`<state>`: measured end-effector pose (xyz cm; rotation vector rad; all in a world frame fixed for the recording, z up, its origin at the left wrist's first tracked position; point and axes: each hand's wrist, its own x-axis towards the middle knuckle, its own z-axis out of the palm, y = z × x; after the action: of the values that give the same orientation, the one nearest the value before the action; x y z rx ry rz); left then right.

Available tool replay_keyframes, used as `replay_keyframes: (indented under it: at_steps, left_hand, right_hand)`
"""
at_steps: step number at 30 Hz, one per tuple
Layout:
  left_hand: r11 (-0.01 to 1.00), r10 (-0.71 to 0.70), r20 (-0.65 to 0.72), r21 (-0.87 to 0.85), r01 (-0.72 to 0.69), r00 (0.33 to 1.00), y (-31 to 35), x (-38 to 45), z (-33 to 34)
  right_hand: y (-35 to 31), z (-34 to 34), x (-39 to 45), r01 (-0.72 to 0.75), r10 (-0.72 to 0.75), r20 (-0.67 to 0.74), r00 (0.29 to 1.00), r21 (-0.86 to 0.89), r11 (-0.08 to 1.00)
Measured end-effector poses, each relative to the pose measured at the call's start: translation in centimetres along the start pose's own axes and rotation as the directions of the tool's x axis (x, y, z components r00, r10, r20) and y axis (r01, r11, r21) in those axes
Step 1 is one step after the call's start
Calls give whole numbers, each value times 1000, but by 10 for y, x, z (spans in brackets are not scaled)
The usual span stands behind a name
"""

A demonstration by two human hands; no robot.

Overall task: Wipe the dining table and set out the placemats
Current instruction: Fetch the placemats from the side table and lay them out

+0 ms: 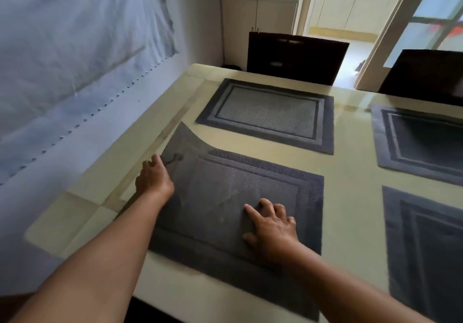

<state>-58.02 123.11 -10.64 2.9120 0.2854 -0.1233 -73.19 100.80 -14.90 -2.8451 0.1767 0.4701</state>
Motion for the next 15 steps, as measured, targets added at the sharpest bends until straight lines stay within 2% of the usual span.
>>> replay_keyframes:
  at_steps: [3,5,9,12,15]
  left_hand:
    - [995,52,12,85,-53,999,-4,0,10]
    - [983,136,35,116,-140,990,-7,-4,19]
    - [949,314,249,-61,-309,916,-5,-23,33]
    - [914,389,356,-38,-403,849,-7,-44,41]
    - [914,371,412,-2,-407,832,-12,-56,45]
  right_hand:
    - [-3,0,2,-5,5,-25,1000,-6,1000]
    - [-2,-1,3,-8,8,-29,1000,5,1000]
    - [-1,1,0,-43,44,-44,998,36,998]
    - [-4,6,-2,-35,34,32,999,38,999]
    - [-7,8,-4,-46,44,54,998,39,998]
